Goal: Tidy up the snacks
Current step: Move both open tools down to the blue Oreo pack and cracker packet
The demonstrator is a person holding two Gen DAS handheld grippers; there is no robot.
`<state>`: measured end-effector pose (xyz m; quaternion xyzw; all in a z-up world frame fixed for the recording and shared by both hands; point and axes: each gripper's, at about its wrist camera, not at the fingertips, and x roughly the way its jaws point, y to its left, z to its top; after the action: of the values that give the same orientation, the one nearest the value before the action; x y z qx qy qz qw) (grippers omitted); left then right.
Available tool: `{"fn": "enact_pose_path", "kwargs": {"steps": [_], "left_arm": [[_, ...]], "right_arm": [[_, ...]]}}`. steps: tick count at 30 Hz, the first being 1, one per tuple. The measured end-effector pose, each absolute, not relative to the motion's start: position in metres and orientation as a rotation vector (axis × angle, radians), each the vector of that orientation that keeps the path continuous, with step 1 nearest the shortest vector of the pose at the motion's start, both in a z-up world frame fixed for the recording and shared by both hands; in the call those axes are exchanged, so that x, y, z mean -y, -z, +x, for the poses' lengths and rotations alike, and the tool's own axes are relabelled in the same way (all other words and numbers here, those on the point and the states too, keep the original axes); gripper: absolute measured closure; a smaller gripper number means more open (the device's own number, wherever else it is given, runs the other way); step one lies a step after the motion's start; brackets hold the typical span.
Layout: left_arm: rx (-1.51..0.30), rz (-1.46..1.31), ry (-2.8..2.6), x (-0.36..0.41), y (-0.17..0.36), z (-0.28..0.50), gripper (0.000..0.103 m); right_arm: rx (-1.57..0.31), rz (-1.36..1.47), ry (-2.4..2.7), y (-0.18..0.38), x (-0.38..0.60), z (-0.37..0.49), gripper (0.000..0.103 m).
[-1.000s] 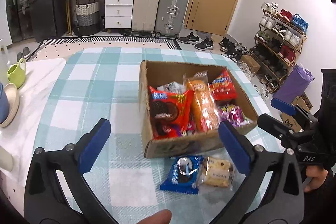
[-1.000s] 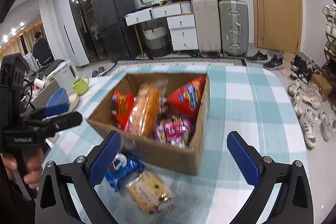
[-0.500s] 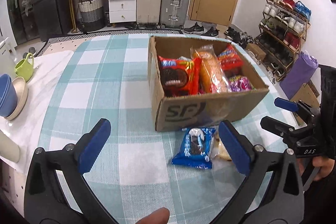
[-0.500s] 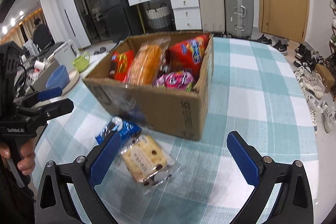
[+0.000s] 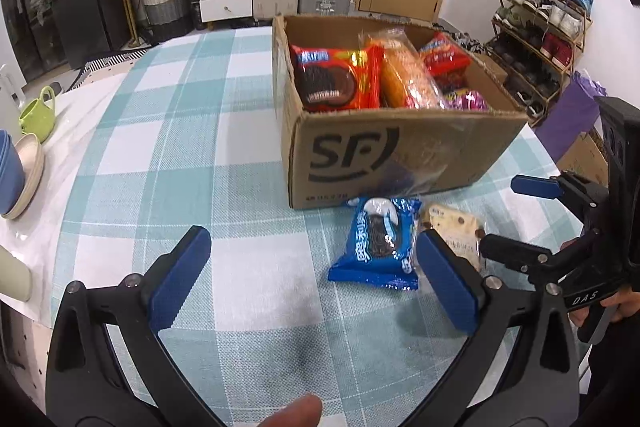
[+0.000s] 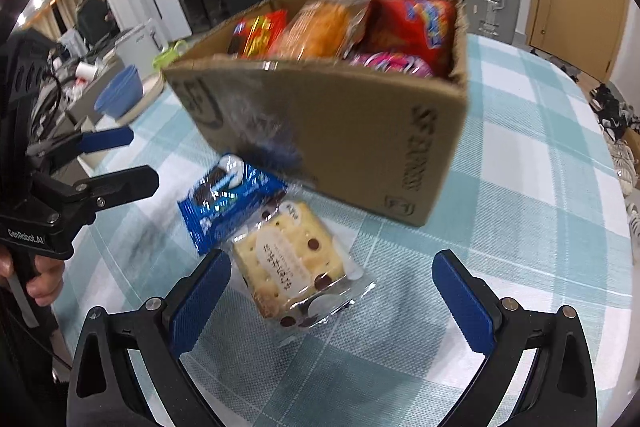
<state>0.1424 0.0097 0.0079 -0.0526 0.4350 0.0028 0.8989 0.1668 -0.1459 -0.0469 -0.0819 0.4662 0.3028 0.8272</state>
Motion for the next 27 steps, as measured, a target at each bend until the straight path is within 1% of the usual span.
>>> {"fn": "enact_pose_path", "kwargs": {"steps": [17, 20, 23, 25, 27], "left_arm": [[-0.987, -0.083, 0.022, -0.005, 0.026, 0.159, 0.001], [-0.996, -0.080, 0.027, -0.004, 0.029, 0.161, 0.001], [-1.005, -0.074, 0.030, -0.004, 0.033, 0.166, 0.001], [-1.009, -0.073, 0.031, -0.004, 0.034, 0.167, 0.001], [-1.012, -0.075, 0.033, -0.005, 0.036, 0.170, 0.001]], "right_arm": [[-1.029, -0.321, -0.724, 0.069, 0.110, 0.169, 0.001], [-1.029, -0.338, -0.736, 0.072, 0.103, 0.169, 0.002], [-1.008, -0.363, -0.745, 0.072, 0.098, 0.169, 0.009], [-0.997, -0.366, -0.747, 0.072, 0.098, 0.170, 0.016], [-0.992, -0.366, -0.753, 0.071, 0.088, 0.172, 0.021]]}}
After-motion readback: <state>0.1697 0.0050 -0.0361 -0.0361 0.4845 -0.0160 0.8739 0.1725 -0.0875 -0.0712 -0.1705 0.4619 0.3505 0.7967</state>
